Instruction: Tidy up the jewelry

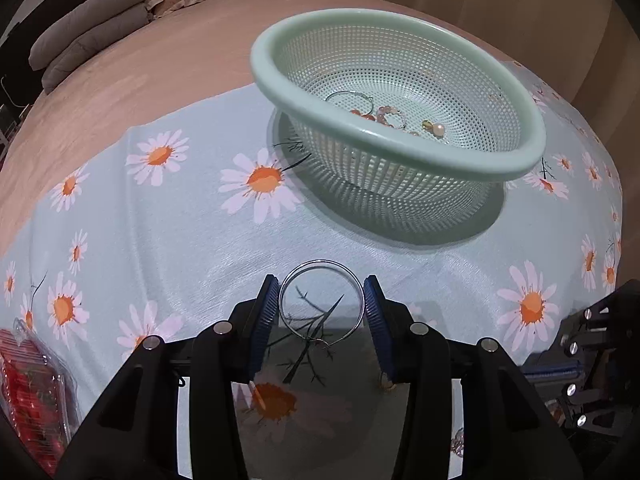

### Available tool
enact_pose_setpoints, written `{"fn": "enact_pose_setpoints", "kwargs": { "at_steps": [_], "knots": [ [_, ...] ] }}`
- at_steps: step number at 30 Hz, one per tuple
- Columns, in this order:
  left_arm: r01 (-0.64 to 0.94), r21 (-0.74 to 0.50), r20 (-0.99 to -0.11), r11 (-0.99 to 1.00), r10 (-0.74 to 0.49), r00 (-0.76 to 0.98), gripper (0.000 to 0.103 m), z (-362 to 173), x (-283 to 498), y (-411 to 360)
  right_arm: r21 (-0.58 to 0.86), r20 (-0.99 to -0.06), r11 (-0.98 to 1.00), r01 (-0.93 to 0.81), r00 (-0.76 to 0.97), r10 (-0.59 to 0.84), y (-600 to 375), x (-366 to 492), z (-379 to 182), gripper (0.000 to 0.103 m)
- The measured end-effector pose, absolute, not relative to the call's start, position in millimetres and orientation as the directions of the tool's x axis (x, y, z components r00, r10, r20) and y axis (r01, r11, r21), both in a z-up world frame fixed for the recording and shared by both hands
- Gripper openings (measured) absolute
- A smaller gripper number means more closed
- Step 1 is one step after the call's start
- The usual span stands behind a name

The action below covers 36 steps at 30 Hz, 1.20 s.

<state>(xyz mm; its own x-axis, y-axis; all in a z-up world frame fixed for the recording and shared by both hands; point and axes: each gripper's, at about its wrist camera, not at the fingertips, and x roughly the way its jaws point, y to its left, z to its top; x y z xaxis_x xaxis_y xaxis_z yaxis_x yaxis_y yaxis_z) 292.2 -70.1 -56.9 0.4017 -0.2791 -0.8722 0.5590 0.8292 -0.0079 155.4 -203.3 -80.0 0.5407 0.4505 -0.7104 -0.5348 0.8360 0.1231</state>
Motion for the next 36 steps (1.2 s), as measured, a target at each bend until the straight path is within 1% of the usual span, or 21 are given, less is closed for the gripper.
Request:
{"fn": "enact_pose_setpoints", "kwargs": {
  "at_steps": [3, 5, 7, 8, 13, 14, 15, 17, 18, 23, 28, 30, 36],
  "knots": [
    [0.542, -0.009, -0.874, 0.840, -0.270, 0.404, 0.045, -56.1, 285.1, -57.2, 0.150, -0.694, 0.831, -0.536, 0.541, 0.474, -205.8, 157.2, -77.0, 0.006],
    [0.530, -0.011, -0.874, 0.848, -0.266, 0.407, 0.045, -55.9, 279.9, -48.5, 0.164, -0.693, 0.826, -0.540, 0.532, 0.486, -204.7, 159.3, -77.6, 0.010],
    [0.520, -0.018, -0.874, 0.854, -0.266, 0.407, 0.045, -55.9, 273.8, -40.4, 0.158, -0.698, 0.827, -0.540, 0.531, 0.481, -199.5, 161.0, -78.7, 0.029],
    [0.516, -0.016, -0.873, 0.857, -0.263, 0.410, 0.045, -55.7, 271.7, -37.9, 0.155, -0.694, 0.822, -0.548, 0.532, 0.486, -197.4, 160.1, -79.2, 0.031],
    [0.505, -0.030, -0.871, 0.863, -0.270, 0.410, 0.045, -56.9, 255.4, -22.4, 0.084, -0.703, 0.822, -0.563, 0.551, 0.449, -180.6, 157.6, -85.5, 0.035],
    [0.501, -0.030, -0.871, 0.865, -0.269, 0.412, 0.045, -57.9, 252.3, -22.5, 0.058, -0.708, 0.820, -0.569, 0.556, 0.436, -176.7, 152.7, -86.9, 0.035],
    [0.497, -0.033, -0.870, 0.867, -0.270, 0.413, 0.045, -58.6, 250.9, -25.2, 0.033, -0.712, 0.819, -0.573, 0.562, 0.422, -172.4, 152.0, -87.7, 0.031],
    [0.490, -0.037, -0.869, 0.871, -0.270, 0.415, 0.045, -56.4, 249.1, -21.9, 0.051, -0.718, 0.806, -0.590, 0.539, 0.440, -170.6, 151.0, -87.8, 0.018],
    [0.488, -0.035, -0.869, 0.872, -0.268, 0.416, 0.045, -56.1, 245.5, -17.9, 0.063, -0.718, 0.806, -0.589, 0.534, 0.446, -171.9, 151.3, -86.9, 0.016],
    [0.485, -0.027, -0.862, 0.874, -0.266, 0.431, 0.045, -46.5, 233.9, -5.7, 0.101, -0.713, 0.811, -0.576, 0.527, 0.463, -181.1, 149.2, -80.9, 0.015],
    [0.484, -0.018, -0.844, 0.875, -0.273, 0.462, 0.045, -28.0, 229.6, 0.9, 0.078, -0.686, 0.829, -0.553, 0.574, 0.448, -195.9, 147.2, -59.0, 0.016],
    [0.488, -0.019, -0.836, 0.873, -0.282, 0.471, 0.045, -19.3, 233.1, -3.9, 0.048, -0.675, 0.838, -0.543, 0.601, 0.428, -203.7, 149.1, -47.3, 0.016],
    [0.516, -0.004, -0.808, 0.857, -0.307, 0.503, 0.045, 9.1, 246.1, -17.1, 0.005, -0.632, 0.845, -0.534, 0.653, 0.417, -235.1, 164.5, -2.0, 0.016]
  ]
}}
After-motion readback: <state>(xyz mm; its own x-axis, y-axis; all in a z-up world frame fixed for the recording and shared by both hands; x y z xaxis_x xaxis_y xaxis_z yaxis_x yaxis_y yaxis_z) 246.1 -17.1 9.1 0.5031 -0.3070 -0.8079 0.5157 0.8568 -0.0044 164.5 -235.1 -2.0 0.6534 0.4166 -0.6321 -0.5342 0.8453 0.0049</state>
